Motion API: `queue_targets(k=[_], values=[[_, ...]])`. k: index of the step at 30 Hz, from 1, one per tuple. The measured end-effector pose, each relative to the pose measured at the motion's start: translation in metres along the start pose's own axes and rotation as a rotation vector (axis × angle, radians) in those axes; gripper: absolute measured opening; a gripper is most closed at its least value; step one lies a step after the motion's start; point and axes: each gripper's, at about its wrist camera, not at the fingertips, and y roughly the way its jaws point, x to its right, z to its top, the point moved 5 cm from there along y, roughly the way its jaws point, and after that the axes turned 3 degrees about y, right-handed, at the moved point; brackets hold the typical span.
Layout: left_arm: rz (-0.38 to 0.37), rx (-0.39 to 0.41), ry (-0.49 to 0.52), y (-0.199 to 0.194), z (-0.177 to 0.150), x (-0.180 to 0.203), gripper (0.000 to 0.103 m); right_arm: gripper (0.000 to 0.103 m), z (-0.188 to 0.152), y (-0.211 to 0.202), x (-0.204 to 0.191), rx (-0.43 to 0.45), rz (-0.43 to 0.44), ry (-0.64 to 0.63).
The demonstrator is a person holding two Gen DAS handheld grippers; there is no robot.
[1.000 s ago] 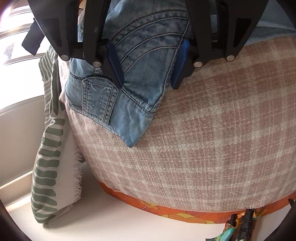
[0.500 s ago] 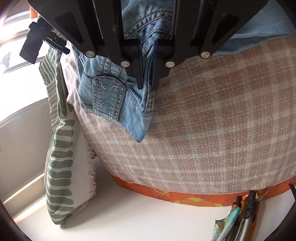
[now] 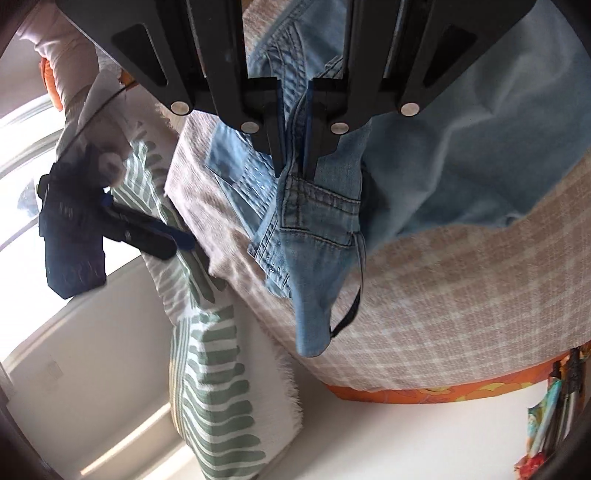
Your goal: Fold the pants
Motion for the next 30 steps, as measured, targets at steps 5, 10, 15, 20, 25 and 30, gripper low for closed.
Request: queue_targets(k=[5, 10, 15, 20, 25, 30], values=[[0.008, -0.080, 0.081, 0.016, -0.026, 0.024, 0.005, 0.079, -0.017, 0.027, 0.018, -0.090, -0.001, 0.073], [0.046, -0.099, 0.149, 0.009, -0.036, 0.032, 0.006, 0.079, -0.028, 0.029, 0.018, -0.104, 0.049, 0.138], [0.061, -0.101, 0.137, 0.005, -0.039, 0.024, 0.006, 0.080, -0.033, 0.012, -0.017, -0.088, 0.088, 0.135], [0.045, -0.132, 0.150, 0.021, -0.051, 0.030, 0.006, 0.084, -0.042, 0.021, -0.020, -0.120, -0.129, 0.079], [0.046, -0.158, 0.150, 0.024, -0.060, 0.036, 0.006, 0.026, -0.049, 0.038, 0.019, -0.167, -0.228, 0.098], [0.116, -0.108, 0.138, -0.030, -0.064, 0.018, 0.006, 0.012, -0.043, 0.024, 0.027, -0.142, -0.196, 0.090]])
